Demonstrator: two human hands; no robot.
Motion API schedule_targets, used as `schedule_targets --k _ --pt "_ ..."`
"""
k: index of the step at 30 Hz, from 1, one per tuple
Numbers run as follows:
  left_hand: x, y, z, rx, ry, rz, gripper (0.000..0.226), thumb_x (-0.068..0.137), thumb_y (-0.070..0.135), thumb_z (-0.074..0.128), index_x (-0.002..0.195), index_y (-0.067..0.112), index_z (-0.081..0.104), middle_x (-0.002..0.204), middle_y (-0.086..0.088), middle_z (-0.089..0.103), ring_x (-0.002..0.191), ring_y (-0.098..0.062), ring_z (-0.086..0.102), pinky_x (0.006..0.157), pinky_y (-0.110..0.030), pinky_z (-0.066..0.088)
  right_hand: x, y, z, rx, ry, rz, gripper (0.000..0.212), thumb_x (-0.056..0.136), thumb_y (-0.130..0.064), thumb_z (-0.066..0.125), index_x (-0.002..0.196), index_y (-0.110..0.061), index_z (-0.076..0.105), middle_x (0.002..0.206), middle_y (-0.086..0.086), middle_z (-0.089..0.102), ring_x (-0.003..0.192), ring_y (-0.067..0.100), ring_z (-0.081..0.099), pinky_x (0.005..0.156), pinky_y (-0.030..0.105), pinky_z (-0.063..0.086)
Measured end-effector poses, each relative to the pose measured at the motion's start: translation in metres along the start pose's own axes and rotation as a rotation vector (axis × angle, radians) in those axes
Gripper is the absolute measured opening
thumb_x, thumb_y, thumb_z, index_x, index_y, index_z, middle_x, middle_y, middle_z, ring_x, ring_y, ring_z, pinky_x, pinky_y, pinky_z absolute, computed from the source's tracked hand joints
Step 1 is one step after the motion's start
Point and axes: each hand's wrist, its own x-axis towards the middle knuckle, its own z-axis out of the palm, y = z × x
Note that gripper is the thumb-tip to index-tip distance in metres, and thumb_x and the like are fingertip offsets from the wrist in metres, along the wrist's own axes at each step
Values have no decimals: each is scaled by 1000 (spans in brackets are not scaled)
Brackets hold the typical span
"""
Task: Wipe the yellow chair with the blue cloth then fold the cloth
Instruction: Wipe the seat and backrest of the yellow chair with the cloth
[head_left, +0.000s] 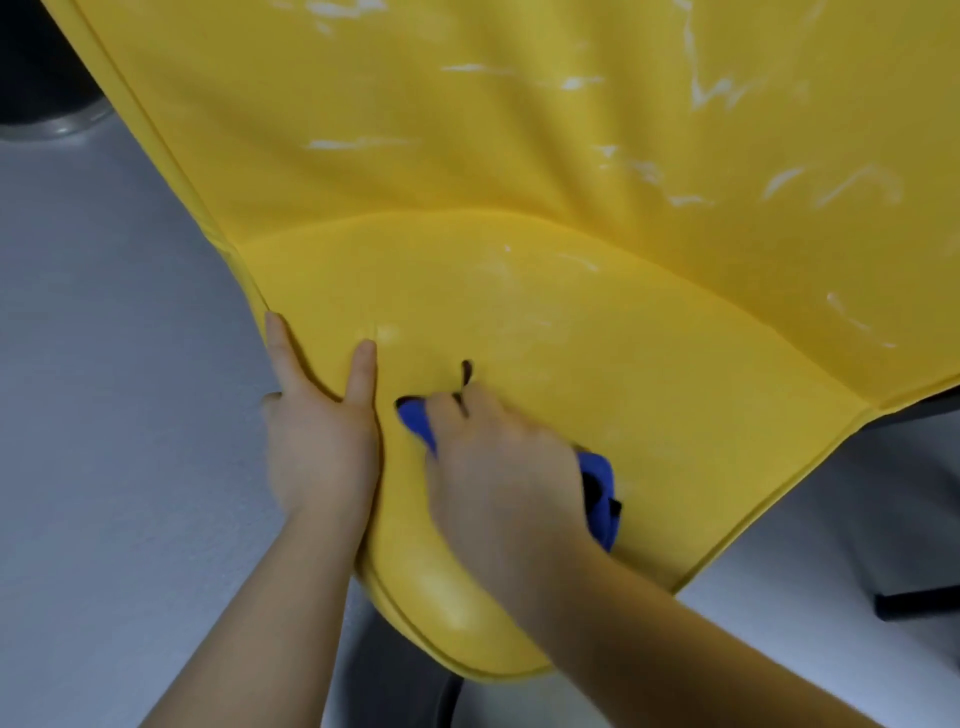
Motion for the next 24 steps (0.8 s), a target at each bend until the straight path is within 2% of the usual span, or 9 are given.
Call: schedule_targets --k 2,4,8,11,13,16,18,20,24 --pt "0 0 -2 -39 0 -28 81 90 70 45 153 45 1 127 -15 48 85 -23 44 71 -39 36 18 41 -3 -188 48 93 21 88 -16 48 106 -18 58 97 7 60 73 30 63 51 31 36" --pt "-1 0 -3 -56 1 -40 82 89 70 46 153 46 0 134 -15 46 88 -22 43 73 -40 35 30 101 -13 -283 30 263 24 94 -13 38 112 -15 53 109 13 55 87 37 60 59 34 34" --pt "-4 3 0 -46 9 -44 80 90 69 45 153 47 1 132 -15 47 87 -22 42 72 -39 34 24 167 -27 -264 76 525 15 97 -19 40 98 -7 50 93 18 49 64 34 42 51 33 29" --pt "-5 6 2 -13 9 -47 78 91 70 41 153 47 0 127 -15 47 83 -23 42 69 -39 34 12 125 -18 -131 55 458 20 96 -29 42 96 -11 51 94 16 53 70 40 52 52 35 34" --pt "-5 7 2 9 11 -52 77 91 71 39 153 47 -1 126 -15 47 81 -25 43 68 -39 35 -2 72 -14 -49 31 314 18 92 -31 50 100 -17 55 95 10 56 74 37 58 54 35 37" --pt "-4 7 1 15 10 -55 77 91 71 39 153 47 0 124 -15 48 82 -24 43 68 -39 35 -32 5 -13 34 -9 99 17 73 -24 71 86 -20 61 77 1 58 52 24 53 39 26 29" --pt "-4 4 0 -11 6 -48 77 91 71 41 153 48 1 126 -15 48 85 -23 43 71 -39 35 -44 3 -12 58 -30 10 18 68 -21 74 82 -21 62 72 -1 56 50 20 51 36 26 32" --pt "-3 3 0 -53 -1 -43 79 90 71 44 153 48 2 130 -14 46 88 -22 43 74 -38 35 -46 33 -15 14 -3 55 17 71 -21 74 84 -20 62 73 2 57 50 26 53 38 26 32" --pt "-3 2 -1 -82 -4 -44 80 88 71 47 152 50 4 134 -14 44 94 -22 44 78 -40 36 -40 131 -22 -186 143 381 16 88 -24 63 84 -10 57 74 12 50 47 33 43 43 23 24"
